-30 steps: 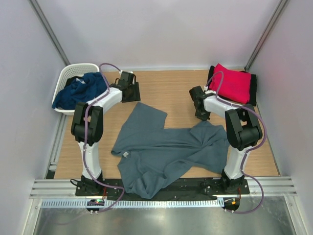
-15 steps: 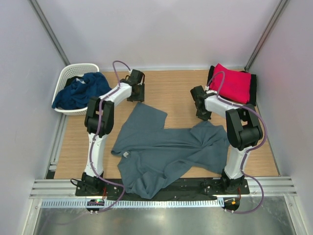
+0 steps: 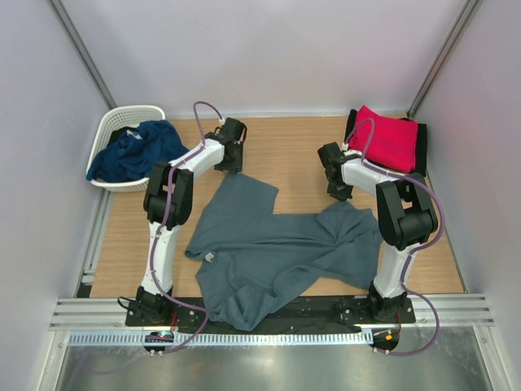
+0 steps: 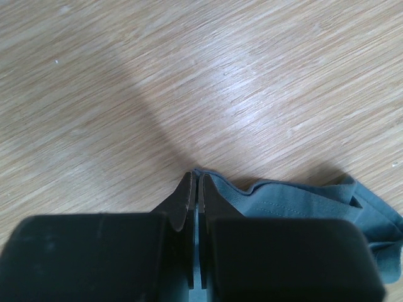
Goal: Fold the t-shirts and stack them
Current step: Flatten the tshirt out
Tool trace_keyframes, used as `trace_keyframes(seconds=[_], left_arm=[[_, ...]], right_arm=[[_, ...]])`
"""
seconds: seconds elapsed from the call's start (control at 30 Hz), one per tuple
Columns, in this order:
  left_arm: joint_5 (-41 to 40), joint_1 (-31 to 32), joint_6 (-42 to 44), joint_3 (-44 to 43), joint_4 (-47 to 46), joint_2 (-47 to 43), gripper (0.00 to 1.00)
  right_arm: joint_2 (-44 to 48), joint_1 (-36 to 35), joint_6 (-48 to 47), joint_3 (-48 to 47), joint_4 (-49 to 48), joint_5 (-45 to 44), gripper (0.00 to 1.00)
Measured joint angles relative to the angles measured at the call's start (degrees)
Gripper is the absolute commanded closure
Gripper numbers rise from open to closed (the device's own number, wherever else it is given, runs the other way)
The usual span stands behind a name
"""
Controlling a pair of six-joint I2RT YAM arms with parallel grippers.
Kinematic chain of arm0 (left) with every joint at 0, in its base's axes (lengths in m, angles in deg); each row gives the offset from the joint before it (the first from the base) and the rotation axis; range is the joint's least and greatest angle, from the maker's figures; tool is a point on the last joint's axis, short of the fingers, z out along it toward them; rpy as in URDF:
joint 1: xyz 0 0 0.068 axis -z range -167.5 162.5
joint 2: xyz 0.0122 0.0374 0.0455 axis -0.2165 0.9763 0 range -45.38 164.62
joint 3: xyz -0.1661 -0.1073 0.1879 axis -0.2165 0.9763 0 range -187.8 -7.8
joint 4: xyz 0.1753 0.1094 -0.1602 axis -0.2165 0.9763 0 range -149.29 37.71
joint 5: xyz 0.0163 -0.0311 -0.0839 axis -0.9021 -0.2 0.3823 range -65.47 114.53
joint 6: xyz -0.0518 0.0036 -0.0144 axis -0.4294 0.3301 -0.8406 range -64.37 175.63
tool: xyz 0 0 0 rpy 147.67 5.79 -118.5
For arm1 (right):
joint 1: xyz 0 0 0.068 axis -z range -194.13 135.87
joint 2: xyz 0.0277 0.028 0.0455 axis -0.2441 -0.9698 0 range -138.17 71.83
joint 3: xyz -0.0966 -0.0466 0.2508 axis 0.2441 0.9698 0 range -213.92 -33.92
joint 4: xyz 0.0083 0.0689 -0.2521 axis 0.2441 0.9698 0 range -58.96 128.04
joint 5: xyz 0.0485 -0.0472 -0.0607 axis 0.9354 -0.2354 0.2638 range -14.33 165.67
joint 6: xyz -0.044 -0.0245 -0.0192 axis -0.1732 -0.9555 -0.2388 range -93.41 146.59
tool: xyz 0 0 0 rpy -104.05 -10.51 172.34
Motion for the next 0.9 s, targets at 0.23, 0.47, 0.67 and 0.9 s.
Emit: trace_keyframes(seconds=[0.23,0.47,0.67,0.9], left_arm=[[0.7,0.0,-1.4,0.3,-0.3,-0.1,0.50],[1.2,0.0,-4.2,1.4,-1.3,-0.6,0.51],[1.2,0.0,-5.0,2.5,-2.4,-1.0,0.59],[1.6,0.0,-6.4,2.8,-3.5,-1.1,0.98]], right_arm=[[0.0,0.0,-0.4,0.0,0.3,0.0,0.99],[0.0,0.0,-0.7,-0.3,0.5,0.2,0.99],[0.0,0.0,-0.9,-0.8,0.6,0.2,0.99],[0.0,0.0,-1.1,-0.8,0.8,0.2,0.99]])
